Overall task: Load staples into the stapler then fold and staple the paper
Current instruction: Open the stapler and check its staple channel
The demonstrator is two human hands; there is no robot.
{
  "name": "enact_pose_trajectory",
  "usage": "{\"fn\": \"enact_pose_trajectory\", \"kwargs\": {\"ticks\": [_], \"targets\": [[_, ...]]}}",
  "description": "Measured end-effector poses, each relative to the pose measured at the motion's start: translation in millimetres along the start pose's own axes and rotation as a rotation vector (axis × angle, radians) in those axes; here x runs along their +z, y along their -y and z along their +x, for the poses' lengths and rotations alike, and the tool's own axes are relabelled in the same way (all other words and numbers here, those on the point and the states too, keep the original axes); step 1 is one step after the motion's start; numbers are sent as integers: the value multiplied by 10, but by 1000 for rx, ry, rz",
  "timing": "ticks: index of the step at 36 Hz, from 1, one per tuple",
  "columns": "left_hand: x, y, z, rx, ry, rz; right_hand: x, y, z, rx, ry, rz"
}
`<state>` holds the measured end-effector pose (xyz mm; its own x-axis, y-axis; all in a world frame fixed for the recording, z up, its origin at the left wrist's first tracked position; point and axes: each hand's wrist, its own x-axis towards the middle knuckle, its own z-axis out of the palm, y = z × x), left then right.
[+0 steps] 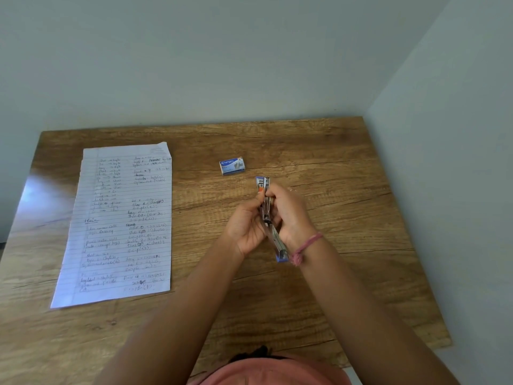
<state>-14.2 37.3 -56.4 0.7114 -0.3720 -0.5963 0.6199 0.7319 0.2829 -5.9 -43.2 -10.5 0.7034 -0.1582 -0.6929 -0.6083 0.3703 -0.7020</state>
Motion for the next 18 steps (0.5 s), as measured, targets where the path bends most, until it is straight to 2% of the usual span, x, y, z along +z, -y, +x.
{"fn": "enact_pose_trajectory", "kwargs": {"ticks": [8,18], "targets": [[-12,-23,22,1,41,-60,-74,-37,21,-26,46,103],[-26,-14,44,26,77,-83,-151,-24,-9,-26,117,121]]}}
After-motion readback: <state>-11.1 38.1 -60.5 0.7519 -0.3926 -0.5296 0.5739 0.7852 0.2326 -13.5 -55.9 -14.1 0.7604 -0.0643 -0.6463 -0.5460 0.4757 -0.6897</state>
